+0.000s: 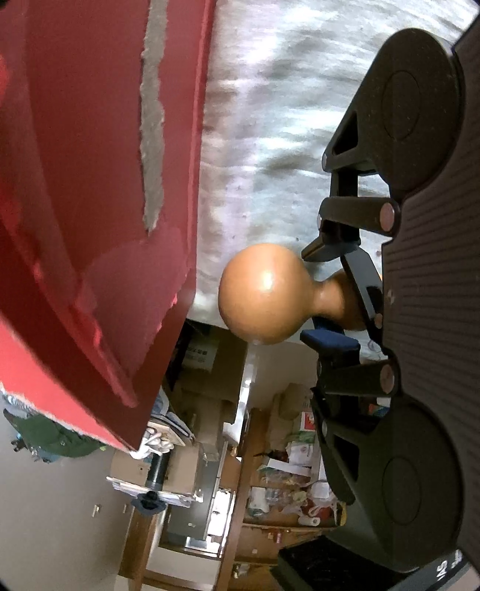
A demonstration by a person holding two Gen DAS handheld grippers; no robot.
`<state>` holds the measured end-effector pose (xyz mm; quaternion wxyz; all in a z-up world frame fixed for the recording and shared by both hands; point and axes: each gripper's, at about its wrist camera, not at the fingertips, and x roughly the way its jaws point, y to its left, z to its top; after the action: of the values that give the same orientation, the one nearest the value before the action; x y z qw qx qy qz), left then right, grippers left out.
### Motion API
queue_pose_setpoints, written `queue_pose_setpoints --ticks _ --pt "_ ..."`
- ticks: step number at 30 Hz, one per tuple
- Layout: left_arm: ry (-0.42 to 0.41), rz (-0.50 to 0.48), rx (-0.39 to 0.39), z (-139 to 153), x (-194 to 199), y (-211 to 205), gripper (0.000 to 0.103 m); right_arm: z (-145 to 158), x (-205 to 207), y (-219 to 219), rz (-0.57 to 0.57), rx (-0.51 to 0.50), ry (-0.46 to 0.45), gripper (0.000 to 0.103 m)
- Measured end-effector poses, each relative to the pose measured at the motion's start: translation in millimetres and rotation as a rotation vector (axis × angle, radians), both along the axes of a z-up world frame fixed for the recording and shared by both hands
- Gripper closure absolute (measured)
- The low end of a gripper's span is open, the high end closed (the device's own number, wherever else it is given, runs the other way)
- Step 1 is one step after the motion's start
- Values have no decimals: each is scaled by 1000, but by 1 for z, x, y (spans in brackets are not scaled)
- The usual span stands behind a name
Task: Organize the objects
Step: 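Close the right gripper on the gourd toy's narrow neck, then lift the gourd toy with the right gripper over the red box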
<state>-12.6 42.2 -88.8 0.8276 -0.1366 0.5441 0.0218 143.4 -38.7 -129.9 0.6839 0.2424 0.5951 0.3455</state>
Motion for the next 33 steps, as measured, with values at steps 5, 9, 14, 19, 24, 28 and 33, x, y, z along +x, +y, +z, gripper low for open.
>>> queue_pose_setpoints --ticks 5,9,14,19,24,28,33 --pt "-1 -26 -2 1 0 -4 65 2 -2 -7 -10 8 11 66" --pt "-8 -67 11 5 3 -15 64 5 -4 -19 -28 19 17 70" --pt "-22 -167 40 11 8 -36 64 12 -11 -42 -73 11 6 72" --pt "-30 -292 41 15 18 -63 64 14 -22 -77 -160 6 12 73" --pt "-49 -440 64 20 28 -95 64 18 -37 -112 -265 -5 5 73" --pt "-75 -557 77 27 36 -122 64 27 -50 -141 -358 -14 -14 73" --pt "-121 -681 87 42 45 -153 64 44 -64 -168 -461 -41 -57 73"
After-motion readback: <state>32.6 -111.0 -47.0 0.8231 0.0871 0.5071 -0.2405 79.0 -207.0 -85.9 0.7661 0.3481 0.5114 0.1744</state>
